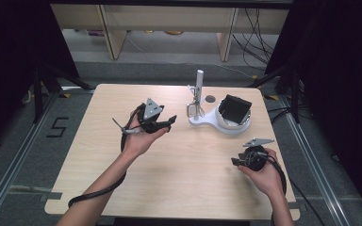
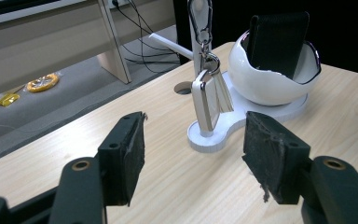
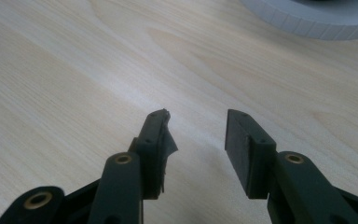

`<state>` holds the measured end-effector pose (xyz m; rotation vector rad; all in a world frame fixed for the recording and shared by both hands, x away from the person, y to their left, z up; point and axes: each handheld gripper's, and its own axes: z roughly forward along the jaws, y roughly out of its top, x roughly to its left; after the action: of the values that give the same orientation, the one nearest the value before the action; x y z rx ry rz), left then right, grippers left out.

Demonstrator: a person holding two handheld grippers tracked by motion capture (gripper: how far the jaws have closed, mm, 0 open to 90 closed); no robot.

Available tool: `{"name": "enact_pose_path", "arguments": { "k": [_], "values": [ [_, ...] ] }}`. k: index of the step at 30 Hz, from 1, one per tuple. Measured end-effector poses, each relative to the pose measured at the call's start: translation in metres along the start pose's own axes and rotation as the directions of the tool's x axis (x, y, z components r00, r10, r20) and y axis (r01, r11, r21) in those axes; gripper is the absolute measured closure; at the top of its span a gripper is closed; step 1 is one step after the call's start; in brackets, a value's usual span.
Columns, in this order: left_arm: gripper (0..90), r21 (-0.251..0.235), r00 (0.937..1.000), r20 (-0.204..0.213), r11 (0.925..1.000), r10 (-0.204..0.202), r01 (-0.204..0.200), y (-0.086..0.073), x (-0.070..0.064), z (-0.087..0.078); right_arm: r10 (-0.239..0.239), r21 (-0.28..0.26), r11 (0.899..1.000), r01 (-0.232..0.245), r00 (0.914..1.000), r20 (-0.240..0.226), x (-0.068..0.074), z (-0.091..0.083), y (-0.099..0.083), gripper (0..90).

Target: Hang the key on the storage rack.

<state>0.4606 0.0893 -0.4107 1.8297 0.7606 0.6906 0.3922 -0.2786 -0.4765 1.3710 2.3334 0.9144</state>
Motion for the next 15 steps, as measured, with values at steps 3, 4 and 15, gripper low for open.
{"name": "enact_pose_path", "arguments": {
  "k": [3,4,15],
  "values": [
    [37.8,0.006,0.9999,-0.009,1.0,0.007,-0.007,-0.008,0.002,-0.008,0.001,0.048,0.999,-0.001,1.0,0.006,0.001,-0.004,0.001,60.0],
    [37.8,0.008,0.9999,-0.012,1.0,0.005,-0.005,-0.011,0.002,-0.011,-0.027,0.033,0.999,0.026,0.9996,0.013,-0.001,-0.002,0.001,60.0],
    [37.7,-0.002,0.9987,-0.034,0.9993,-0.037,0.037,-0.055,0.012,-0.045,0.008,0.041,0.999,-0.008,1.0,0.005,0.003,0.0,0.001,59.6]
  ]
}}
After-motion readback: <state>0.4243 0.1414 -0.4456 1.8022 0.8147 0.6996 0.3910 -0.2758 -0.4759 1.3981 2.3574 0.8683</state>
